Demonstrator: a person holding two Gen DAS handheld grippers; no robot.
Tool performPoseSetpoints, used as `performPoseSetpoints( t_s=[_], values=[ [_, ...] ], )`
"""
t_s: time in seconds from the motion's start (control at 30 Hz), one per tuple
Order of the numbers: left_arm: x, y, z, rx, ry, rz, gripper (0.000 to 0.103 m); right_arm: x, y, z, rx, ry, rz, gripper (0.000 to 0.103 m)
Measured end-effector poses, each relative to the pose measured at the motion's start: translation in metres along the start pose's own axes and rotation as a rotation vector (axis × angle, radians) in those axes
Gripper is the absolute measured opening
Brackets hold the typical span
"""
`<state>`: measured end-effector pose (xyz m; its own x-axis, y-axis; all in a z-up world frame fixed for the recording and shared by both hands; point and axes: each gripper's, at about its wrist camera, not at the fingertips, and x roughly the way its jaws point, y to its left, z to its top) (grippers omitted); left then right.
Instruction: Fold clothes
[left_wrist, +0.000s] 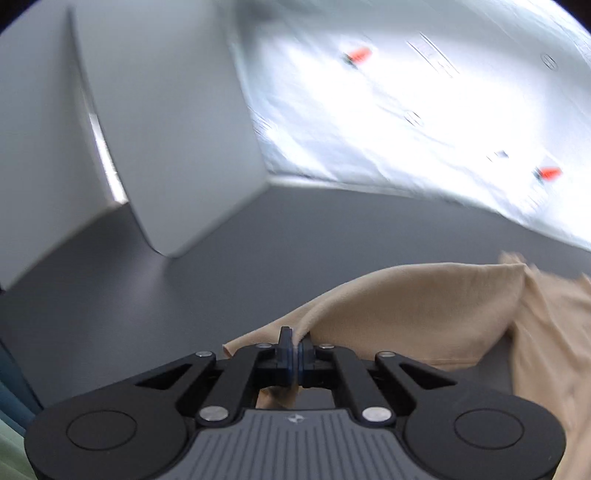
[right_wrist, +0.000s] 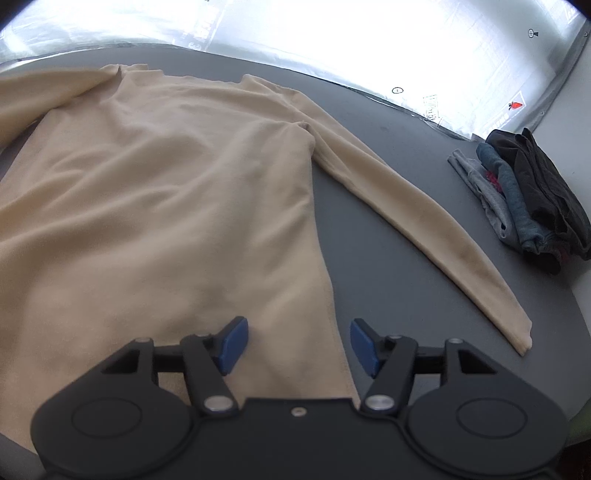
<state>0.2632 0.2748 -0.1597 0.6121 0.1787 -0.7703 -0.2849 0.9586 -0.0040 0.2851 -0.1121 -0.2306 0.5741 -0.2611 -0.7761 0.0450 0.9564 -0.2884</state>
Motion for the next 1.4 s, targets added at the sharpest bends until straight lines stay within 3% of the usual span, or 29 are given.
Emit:
performPoseSetpoints(
  t_s=[0.1, 0.17, 0.23, 0.27, 0.3, 0.43, 0.57, 0.67, 0.77, 0.83, 0.87, 0.9, 0.93, 0.97, 1.1, 1.2, 1.27, 1.33, 1.4],
  values=[
    [-0.002, -0.006, -0.011, 0.019, 0.045, -0.06, 0.032, 0.001, -0.006, -0.001, 0.029, 0.005, 0.019, 0.064],
    [-0.004, -0.011, -0.018, 0.031, 0.075, -0.1, 0.033, 0.001, -0.013, 0.0, 0.063, 0.018, 0.038, 0.065],
    [-0.006, -0.015, -0.025, 0.043, 0.105, -0.14, 0.046, 0.001, -0.022, 0.0, 0.099, 0.032, 0.054, 0.065],
    [-0.006, -0.017, -0.028, 0.05, 0.12, -0.16, 0.06, -0.001, -0.027, -0.001, 0.12, 0.034, 0.056, 0.066],
    [-0.007, -0.019, -0.032, 0.056, 0.135, -0.181, 0.067, -0.002, -0.033, -0.002, 0.143, 0.037, 0.059, 0.066],
    [-0.01, -0.028, -0.046, 0.081, 0.195, -0.261, 0.067, -0.005, -0.064, -0.012, 0.255, 0.076, 0.111, 0.067],
    [-0.007, -0.055, -0.059, 0.137, 0.224, -0.277, 0.074, -0.011, -0.084, -0.025, 0.314, 0.101, 0.177, 0.067],
    [-0.005, -0.075, -0.069, 0.179, 0.245, -0.289, 0.081, -0.012, -0.084, -0.033, 0.276, 0.112, 0.234, 0.068],
    [-0.003, -0.095, -0.08, 0.221, 0.267, -0.301, 0.082, -0.008, -0.074, -0.039, 0.175, 0.138, 0.286, 0.071],
    [-0.002, -0.109, -0.086, 0.249, 0.281, -0.309, 0.08, -0.007, -0.066, -0.044, 0.115, 0.125, 0.301, 0.07],
    [-0.001, -0.116, -0.09, 0.264, 0.288, -0.313, 0.067, -0.009, -0.064, -0.045, 0.084, 0.108, 0.317, 0.06],
    [0.0, -0.122, -0.093, 0.278, 0.295, -0.317, 0.05, -0.01, -0.064, -0.044, 0.056, 0.099, 0.34, 0.041],
    [-0.003, -0.124, -0.093, 0.26, 0.287, -0.302, 0.04, -0.012, -0.065, -0.042, 0.03, 0.096, 0.349, 0.024],
    [-0.006, -0.122, -0.092, 0.212, 0.289, -0.309, 0.007, -0.013, -0.066, -0.041, 0.003, 0.093, 0.358, 0.004],
    [-0.04, -0.114, -0.077, 0.112, 0.205, -0.197, 0.005, -0.02, -0.087, -0.033, 0.012, 0.091, 0.441, 0.003],
    [-0.079, -0.104, -0.062, 0.053, 0.142, -0.196, 0.003, -0.03, -0.116, -0.033, 0.077, 0.079, 0.522, 0.003],
    [-0.094, -0.103, -0.063, 0.041, 0.128, -0.168, 0.004, -0.024, -0.129, -0.034, 0.088, 0.117, 0.589, 0.004],
    [-0.086, -0.107, -0.075, 0.076, 0.164, -0.08, 0.009, -0.011, -0.128, -0.035, 0.034, 0.18, 0.646, 0.004],
    [-0.06, -0.109, -0.094, 0.108, 0.254, 0.081, 0.009, 0.003, -0.121, -0.037, 0.0, 0.24, 0.613, 0.008]
  ],
)
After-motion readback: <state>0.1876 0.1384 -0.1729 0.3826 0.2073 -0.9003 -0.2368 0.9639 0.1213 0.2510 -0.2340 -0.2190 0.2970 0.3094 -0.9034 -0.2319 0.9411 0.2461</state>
